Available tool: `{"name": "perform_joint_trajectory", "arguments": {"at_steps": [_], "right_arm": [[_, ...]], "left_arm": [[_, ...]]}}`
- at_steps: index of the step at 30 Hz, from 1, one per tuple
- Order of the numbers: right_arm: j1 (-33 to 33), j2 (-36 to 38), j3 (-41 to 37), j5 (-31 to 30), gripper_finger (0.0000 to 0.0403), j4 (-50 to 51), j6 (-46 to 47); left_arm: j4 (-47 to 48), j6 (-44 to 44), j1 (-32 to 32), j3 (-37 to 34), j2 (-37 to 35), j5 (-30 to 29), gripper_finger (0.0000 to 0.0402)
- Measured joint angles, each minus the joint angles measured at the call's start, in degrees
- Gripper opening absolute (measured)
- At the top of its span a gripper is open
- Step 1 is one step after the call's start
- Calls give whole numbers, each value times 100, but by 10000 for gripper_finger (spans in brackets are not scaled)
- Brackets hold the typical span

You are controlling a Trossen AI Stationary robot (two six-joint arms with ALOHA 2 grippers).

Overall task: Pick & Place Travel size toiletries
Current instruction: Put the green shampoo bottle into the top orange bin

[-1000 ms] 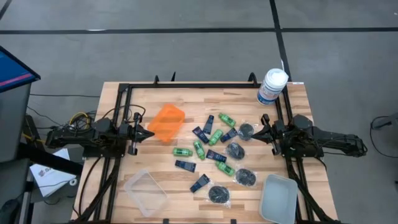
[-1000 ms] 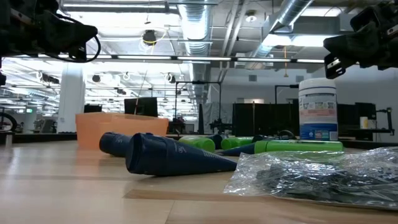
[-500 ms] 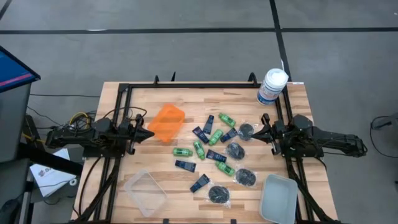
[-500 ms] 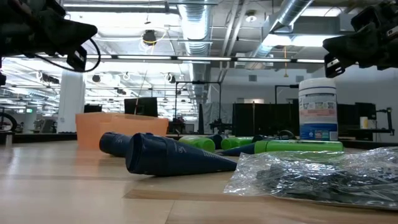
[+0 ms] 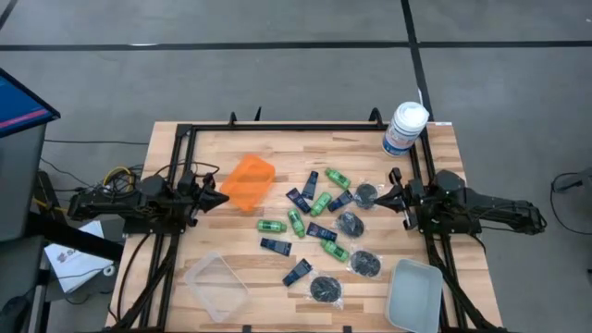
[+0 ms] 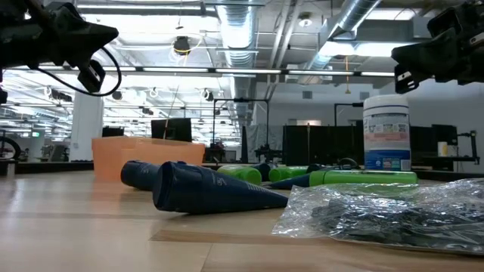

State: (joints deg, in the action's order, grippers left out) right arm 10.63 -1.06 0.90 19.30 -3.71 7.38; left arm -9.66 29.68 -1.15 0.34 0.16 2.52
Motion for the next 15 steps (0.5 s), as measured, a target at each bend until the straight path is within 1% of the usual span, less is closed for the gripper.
{"name": "perform_joint_trajectory", "arguments": {"at_steps": [4, 6, 9, 12, 15], "right_arm": [[0, -2, 1, 0, 0, -13, 1666], [0, -2, 1, -1, 0, -13, 2311], [0, -1, 1, 0, 0, -14, 3084], [0, -2, 1, -3, 0, -15, 3821], [0, -1, 0, -6, 0, -14, 4182]], "left_arm": [[-59, 104, 0, 0, 0, 0, 2], [-148, 104, -1, 2, 1, -4, 2], [-313, 151, 0, 2, 2, -177, 2], [-705, 527, 0, 2, 0, -420, 2], [-1228, 660, -1, 2, 10, -498, 1]]}}
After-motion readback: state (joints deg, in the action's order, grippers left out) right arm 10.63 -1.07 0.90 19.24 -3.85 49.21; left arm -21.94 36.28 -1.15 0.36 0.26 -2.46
